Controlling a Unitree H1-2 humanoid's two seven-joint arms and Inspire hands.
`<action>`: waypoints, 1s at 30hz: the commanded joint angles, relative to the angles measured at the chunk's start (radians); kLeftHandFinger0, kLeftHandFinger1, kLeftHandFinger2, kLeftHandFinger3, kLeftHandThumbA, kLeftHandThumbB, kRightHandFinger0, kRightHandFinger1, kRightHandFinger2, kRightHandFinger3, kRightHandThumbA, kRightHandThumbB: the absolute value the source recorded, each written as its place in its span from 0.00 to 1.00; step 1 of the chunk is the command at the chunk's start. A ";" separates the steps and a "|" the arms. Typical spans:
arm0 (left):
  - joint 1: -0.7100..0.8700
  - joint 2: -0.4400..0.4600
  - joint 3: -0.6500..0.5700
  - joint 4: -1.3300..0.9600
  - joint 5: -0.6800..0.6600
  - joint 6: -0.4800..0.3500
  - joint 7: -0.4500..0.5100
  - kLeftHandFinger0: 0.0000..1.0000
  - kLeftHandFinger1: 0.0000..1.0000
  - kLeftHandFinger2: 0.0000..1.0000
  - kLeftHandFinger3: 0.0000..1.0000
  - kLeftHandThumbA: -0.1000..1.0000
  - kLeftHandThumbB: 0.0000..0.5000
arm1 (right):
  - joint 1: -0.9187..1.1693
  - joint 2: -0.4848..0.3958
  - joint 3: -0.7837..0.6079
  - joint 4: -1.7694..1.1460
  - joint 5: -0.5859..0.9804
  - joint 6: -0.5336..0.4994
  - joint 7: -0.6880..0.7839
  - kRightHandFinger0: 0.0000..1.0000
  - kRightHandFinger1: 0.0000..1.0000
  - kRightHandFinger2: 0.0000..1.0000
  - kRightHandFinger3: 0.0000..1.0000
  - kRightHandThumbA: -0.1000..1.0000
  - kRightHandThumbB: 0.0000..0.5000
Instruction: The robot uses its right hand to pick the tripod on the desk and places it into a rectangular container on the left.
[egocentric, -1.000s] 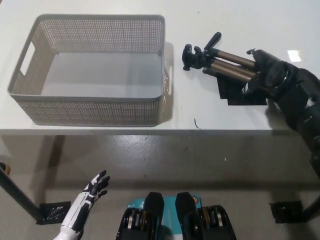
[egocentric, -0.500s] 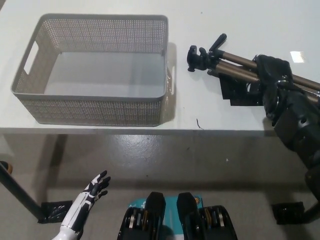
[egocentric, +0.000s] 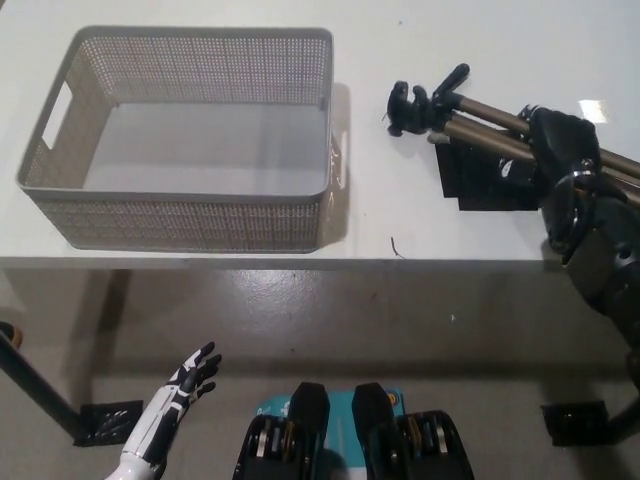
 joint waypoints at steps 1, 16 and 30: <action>-0.005 0.007 0.004 -0.007 -0.006 -0.027 -0.011 1.00 1.00 1.00 1.00 1.00 1.00 | -0.116 -0.064 -0.041 -0.112 -0.003 -0.102 -0.118 0.00 0.30 0.82 0.72 0.00 0.25; 0.004 0.001 0.001 0.000 0.023 -0.034 0.011 1.00 1.00 1.00 1.00 1.00 1.00 | -0.221 -0.175 -0.128 -0.521 -0.062 -0.048 -0.021 0.00 0.43 0.85 0.90 0.00 0.33; 0.004 0.004 -0.002 0.041 0.026 -0.058 0.001 1.00 1.00 1.00 1.00 1.00 1.00 | -0.255 -0.011 -0.001 -0.648 -0.209 -0.060 0.043 0.00 0.39 0.81 0.88 0.00 0.41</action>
